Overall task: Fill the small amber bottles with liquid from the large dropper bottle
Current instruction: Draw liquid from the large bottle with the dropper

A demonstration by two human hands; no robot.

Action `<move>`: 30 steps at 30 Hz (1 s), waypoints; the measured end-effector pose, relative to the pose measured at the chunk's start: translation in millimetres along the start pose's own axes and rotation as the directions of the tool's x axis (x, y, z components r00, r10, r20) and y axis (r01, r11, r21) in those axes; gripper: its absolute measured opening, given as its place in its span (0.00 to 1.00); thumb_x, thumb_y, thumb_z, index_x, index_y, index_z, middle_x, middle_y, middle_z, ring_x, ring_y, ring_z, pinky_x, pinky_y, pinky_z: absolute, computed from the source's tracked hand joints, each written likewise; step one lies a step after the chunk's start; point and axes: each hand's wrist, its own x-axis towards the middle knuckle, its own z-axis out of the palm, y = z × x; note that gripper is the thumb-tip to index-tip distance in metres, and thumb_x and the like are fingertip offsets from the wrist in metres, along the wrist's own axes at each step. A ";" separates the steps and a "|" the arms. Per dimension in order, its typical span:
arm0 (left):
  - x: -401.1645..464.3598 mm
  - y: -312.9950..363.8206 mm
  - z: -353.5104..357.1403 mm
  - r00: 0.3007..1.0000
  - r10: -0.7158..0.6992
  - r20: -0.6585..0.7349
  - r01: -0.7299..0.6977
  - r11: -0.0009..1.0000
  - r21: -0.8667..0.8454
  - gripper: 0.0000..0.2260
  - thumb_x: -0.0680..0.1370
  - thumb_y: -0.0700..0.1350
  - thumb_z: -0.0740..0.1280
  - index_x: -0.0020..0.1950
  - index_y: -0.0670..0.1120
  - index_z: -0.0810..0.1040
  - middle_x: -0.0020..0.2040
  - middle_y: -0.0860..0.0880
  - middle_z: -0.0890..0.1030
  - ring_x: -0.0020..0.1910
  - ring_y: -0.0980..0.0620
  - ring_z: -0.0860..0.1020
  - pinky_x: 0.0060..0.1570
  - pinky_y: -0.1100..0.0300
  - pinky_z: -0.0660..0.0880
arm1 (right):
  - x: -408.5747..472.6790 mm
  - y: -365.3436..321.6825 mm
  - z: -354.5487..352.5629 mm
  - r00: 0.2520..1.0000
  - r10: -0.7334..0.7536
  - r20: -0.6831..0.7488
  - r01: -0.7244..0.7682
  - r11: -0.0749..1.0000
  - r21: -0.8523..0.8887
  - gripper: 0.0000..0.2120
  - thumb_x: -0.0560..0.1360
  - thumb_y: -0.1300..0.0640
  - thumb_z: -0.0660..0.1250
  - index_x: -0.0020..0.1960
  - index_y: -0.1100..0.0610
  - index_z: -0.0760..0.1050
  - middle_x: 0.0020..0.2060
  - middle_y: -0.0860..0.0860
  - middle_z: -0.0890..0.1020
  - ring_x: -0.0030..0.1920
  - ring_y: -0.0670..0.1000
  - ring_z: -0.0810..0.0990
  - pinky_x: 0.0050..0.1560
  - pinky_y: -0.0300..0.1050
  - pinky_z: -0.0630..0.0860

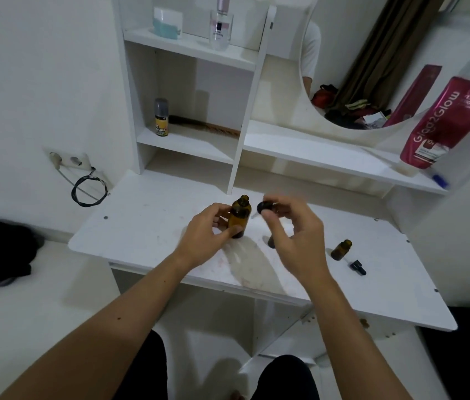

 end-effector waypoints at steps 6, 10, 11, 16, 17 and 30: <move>-0.8 1.0 -0.5 1.000 -0.002 -0.002 0.002 1.000 -0.002 0.21 0.75 0.54 0.75 0.65 0.51 0.76 0.56 0.57 0.82 0.53 0.58 0.80 0.58 0.55 0.79 | 32.7 -12.9 -2.3 0.991 0.120 -0.052 -0.107 0.973 0.206 0.10 0.82 0.63 0.69 0.61 0.56 0.81 0.54 0.51 0.86 0.57 0.53 0.85 0.63 0.52 0.81; 0.1 1.8 -1.2 1.000 -0.011 0.006 0.011 1.000 0.019 0.21 0.75 0.56 0.75 0.65 0.52 0.76 0.56 0.57 0.82 0.53 0.59 0.80 0.58 0.57 0.79 | 43.0 -16.9 1.7 0.987 0.145 -0.068 -0.125 0.961 0.246 0.09 0.82 0.63 0.69 0.62 0.58 0.80 0.54 0.51 0.86 0.57 0.51 0.86 0.63 0.48 0.81; 0.5 1.8 -1.1 1.000 -0.013 0.007 0.013 1.000 0.023 0.21 0.75 0.56 0.75 0.65 0.52 0.76 0.56 0.57 0.82 0.54 0.59 0.80 0.58 0.57 0.79 | 44.4 -16.9 3.0 0.986 0.151 -0.064 -0.131 0.960 0.247 0.09 0.82 0.63 0.69 0.62 0.58 0.81 0.54 0.50 0.86 0.57 0.51 0.86 0.63 0.47 0.81; 0.4 0.7 -1.1 1.000 -0.011 0.005 0.011 0.999 0.032 0.22 0.75 0.57 0.74 0.65 0.51 0.76 0.56 0.57 0.82 0.54 0.59 0.80 0.58 0.57 0.79 | 47.4 -11.0 9.2 0.983 0.180 -0.018 -0.171 0.959 0.228 0.07 0.82 0.60 0.69 0.59 0.54 0.81 0.52 0.48 0.87 0.56 0.50 0.86 0.62 0.48 0.81; 0.8 0.5 -1.0 1.000 -0.010 0.005 0.010 0.999 0.035 0.21 0.75 0.58 0.74 0.65 0.52 0.76 0.56 0.57 0.82 0.53 0.60 0.80 0.58 0.57 0.79 | 48.9 -9.7 11.0 0.982 0.189 -0.013 -0.182 0.958 0.223 0.07 0.82 0.60 0.69 0.59 0.53 0.81 0.52 0.47 0.87 0.56 0.49 0.86 0.62 0.47 0.81; 3.7 -6.1 1.6 1.000 0.002 0.003 -0.003 0.999 0.032 0.18 0.76 0.55 0.74 0.63 0.53 0.76 0.56 0.58 0.81 0.53 0.58 0.80 0.57 0.56 0.80 | 57.3 12.9 38.6 0.905 0.411 0.106 -0.423 0.896 0.138 0.02 0.79 0.58 0.73 0.50 0.55 0.85 0.44 0.48 0.89 0.48 0.45 0.87 0.53 0.38 0.82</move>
